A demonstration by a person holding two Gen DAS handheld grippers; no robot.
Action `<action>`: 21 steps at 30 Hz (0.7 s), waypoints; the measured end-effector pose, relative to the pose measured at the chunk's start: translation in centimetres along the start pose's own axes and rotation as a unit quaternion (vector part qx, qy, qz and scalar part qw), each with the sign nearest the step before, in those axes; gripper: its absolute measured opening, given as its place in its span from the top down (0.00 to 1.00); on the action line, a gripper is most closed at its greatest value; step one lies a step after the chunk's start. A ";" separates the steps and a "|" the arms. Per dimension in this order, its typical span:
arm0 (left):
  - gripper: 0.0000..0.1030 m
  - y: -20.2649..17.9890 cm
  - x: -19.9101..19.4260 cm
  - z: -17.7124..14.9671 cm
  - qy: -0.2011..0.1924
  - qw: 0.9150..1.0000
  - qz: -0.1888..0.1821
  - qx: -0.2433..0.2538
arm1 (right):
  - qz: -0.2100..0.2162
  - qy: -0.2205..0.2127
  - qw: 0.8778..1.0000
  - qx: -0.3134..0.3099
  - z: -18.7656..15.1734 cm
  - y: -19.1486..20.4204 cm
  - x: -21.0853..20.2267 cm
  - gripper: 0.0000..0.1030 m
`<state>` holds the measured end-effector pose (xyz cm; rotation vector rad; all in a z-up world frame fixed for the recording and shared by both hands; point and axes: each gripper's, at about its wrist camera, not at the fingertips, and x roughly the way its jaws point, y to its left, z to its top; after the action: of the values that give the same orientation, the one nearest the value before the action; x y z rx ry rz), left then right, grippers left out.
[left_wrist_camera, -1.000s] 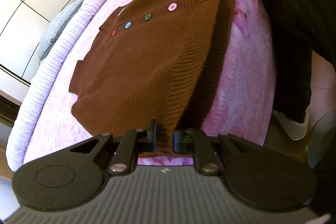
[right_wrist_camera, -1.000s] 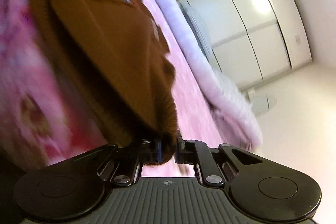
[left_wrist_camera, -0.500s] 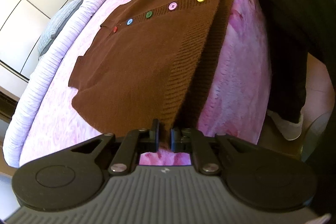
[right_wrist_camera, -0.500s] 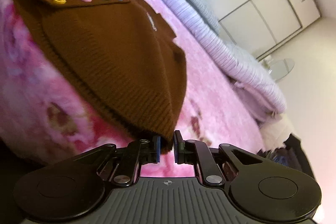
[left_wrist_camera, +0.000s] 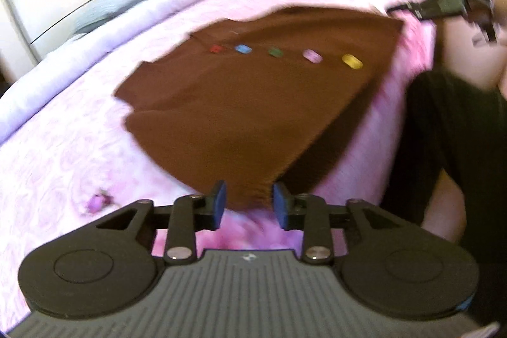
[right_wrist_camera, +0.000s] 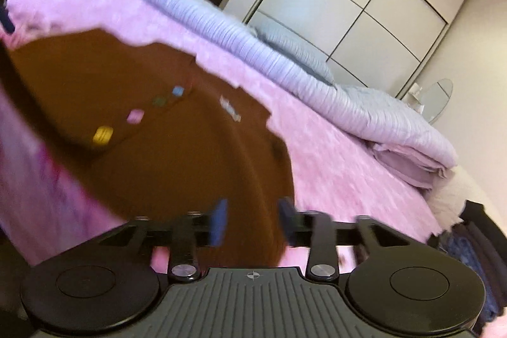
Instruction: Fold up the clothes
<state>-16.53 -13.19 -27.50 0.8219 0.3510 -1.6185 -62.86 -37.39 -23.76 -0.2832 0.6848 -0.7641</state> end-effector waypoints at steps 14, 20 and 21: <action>0.75 11.5 2.9 4.6 0.001 0.995 -0.032 -0.090 | 0.080 0.094 0.986 0.110 6.8 -9.4 19.2 0.57; 0.76 14.6 8.1 6.0 0.012 0.993 0.014 -0.119 | 0.100 0.148 0.978 0.111 5.4 -11.1 25.5 0.62; 0.76 14.8 8.9 6.3 0.013 0.993 0.015 -0.116 | 0.089 0.149 0.977 0.121 5.1 -11.8 25.9 0.62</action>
<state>-4.67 -27.18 -25.94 0.6685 0.5333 -1.5071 -52.32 -64.25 -26.38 0.1173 0.8777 -0.7151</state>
